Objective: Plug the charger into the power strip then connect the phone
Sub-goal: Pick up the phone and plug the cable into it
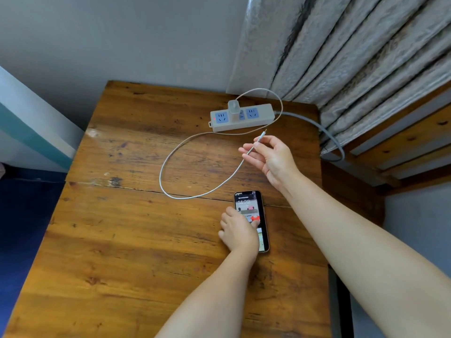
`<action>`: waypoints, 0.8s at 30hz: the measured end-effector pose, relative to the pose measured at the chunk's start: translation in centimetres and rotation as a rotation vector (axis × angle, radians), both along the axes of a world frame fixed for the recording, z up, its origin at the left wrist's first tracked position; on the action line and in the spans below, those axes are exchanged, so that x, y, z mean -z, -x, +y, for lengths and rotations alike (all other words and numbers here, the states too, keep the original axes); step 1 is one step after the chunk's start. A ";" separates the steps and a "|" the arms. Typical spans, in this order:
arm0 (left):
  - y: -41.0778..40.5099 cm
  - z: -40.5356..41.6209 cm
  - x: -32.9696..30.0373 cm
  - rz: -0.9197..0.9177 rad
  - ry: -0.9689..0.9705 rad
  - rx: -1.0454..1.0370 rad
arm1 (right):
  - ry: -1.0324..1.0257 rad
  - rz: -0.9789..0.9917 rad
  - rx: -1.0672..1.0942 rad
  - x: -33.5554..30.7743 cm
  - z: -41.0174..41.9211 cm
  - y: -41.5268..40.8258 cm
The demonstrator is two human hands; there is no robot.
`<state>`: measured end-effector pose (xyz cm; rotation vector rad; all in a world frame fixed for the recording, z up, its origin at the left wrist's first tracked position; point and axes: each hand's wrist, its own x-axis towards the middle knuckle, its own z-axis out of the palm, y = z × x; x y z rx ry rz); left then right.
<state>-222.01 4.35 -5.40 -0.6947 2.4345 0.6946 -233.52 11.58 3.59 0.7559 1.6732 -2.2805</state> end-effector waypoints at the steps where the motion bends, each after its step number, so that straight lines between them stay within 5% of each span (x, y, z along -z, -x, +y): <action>1: 0.3 0.1 -0.1 -0.012 0.008 0.000 | -0.007 0.000 0.000 0.0 0.1 0.0; 11: 2.2 1.6 -0.4 -0.034 0.020 0.106 | -0.056 0.015 -0.009 -0.1 0.4 0.0; 18: 3.1 2.0 -0.7 -0.078 -0.257 0.141 | -0.052 0.025 -0.008 -0.4 0.8 0.1; 24: 2.6 0.3 -0.9 -0.100 -0.737 0.145 | -0.034 0.059 -0.003 -1.2 1.0 0.7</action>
